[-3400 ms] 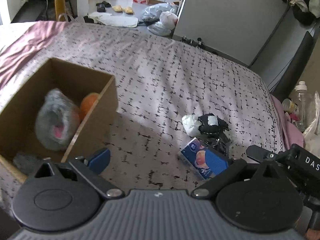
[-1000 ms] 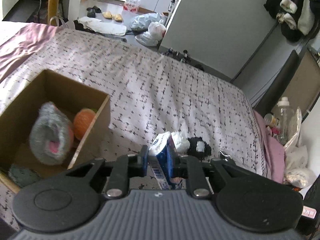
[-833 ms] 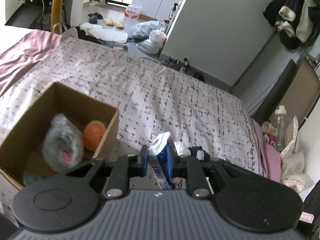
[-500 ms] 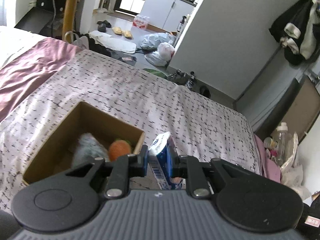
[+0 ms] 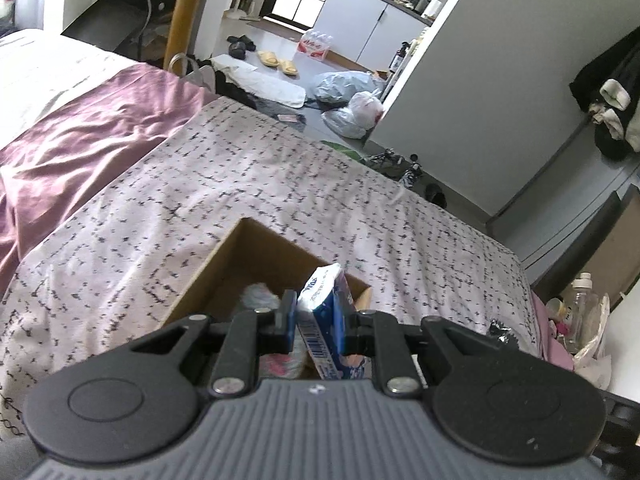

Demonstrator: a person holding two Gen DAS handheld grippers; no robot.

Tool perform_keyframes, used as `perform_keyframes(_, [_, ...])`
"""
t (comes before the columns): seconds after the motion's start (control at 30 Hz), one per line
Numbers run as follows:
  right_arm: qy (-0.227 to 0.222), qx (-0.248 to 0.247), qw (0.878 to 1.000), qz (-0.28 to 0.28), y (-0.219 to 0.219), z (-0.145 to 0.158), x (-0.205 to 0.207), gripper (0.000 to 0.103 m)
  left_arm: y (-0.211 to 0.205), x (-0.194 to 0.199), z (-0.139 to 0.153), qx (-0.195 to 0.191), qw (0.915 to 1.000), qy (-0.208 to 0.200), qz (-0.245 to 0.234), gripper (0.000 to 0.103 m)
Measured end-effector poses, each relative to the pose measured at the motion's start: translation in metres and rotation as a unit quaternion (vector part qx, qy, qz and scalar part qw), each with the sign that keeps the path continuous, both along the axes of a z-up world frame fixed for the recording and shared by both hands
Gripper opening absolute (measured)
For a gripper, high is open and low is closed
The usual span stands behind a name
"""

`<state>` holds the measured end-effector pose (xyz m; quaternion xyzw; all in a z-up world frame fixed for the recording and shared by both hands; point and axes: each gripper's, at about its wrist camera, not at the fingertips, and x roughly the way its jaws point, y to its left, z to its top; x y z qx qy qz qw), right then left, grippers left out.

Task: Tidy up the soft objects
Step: 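Carry the packet into the box and open the left tool while the right tool drops the bag in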

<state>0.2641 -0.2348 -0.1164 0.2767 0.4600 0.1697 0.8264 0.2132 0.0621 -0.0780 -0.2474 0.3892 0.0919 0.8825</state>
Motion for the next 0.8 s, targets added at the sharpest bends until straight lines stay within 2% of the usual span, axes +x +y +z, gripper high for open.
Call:
perform_keyframes(0.4, [0.012,-0.01,0.999,0.036,0.06,0.003,-0.009,0.027,0.042,-0.017,-0.023,-0.013,0.9993,0.032,0.014,0.018])
perform_keyframes(0.57, [0.015,-0.015,0.998,0.058,0.083,0.004,-0.018,0.027,0.052,-0.019,-0.03,-0.025,0.9985,0.049,-0.002,0.02])
perform_keyframes(0.67, [0.021,-0.019,0.997,0.075,0.098,0.003,-0.023,0.028,0.055,-0.022,-0.03,-0.021,0.9984,0.052,-0.009,0.023])
perform_keyframes(0.8, [0.028,-0.027,0.995,0.092,0.114,-0.001,-0.028,0.028,0.06,-0.024,-0.028,-0.025,0.9986,0.047,-0.005,0.035])
